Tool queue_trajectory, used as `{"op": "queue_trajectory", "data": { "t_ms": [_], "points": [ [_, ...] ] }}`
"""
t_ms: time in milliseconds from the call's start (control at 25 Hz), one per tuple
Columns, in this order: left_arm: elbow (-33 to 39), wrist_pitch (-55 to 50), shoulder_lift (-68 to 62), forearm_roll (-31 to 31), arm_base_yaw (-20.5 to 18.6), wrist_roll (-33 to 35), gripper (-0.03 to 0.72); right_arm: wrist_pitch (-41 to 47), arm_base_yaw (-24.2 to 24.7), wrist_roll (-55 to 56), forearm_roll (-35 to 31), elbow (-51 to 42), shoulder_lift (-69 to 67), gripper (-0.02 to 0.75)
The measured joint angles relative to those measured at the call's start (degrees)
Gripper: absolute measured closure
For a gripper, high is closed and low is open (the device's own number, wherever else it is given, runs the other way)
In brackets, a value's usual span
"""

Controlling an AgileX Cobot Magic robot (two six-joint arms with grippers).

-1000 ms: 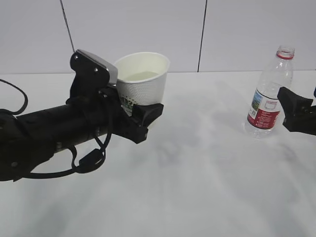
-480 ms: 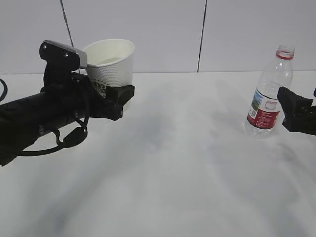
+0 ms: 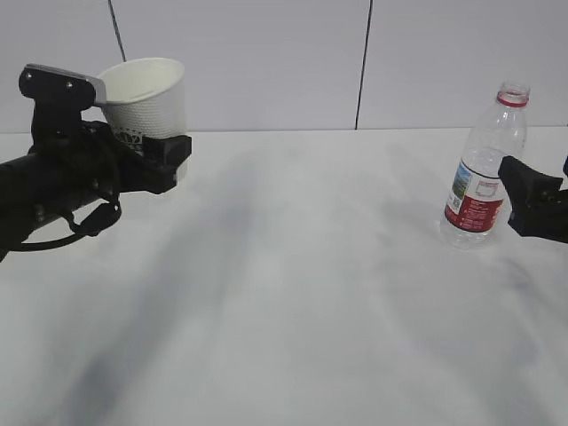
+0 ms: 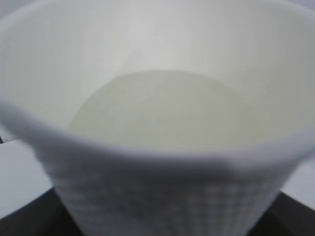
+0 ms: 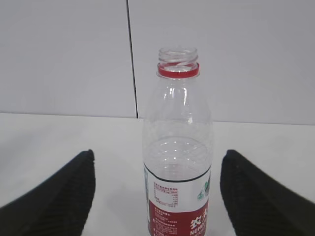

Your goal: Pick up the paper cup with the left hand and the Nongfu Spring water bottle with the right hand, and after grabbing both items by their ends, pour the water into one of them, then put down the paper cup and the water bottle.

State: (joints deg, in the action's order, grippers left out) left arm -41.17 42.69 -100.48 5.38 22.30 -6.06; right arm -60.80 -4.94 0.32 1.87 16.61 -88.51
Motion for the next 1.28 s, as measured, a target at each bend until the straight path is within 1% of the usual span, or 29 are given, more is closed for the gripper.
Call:
{"op": "queue_trajectory", "data": {
  "t_ms": [440, 840, 1280],
  "points": [
    [0.0, 0.1, 0.0, -0.4, -5.7, 0.0, 0.149, 0.0, 0.0, 0.4, 0.0, 0.0, 0.0, 0.143],
    [0.0, 0.6, 0.0, -2.2, -11.5, 0.0, 0.149, 0.0, 0.0, 0.6, 0.0, 0.0, 0.0, 0.143],
    [0.0, 0.7, 0.0, -2.9, -16.4, 0.0, 0.149, 0.0, 0.0, 0.7, 0.0, 0.0, 0.0, 0.144]
  ]
}}
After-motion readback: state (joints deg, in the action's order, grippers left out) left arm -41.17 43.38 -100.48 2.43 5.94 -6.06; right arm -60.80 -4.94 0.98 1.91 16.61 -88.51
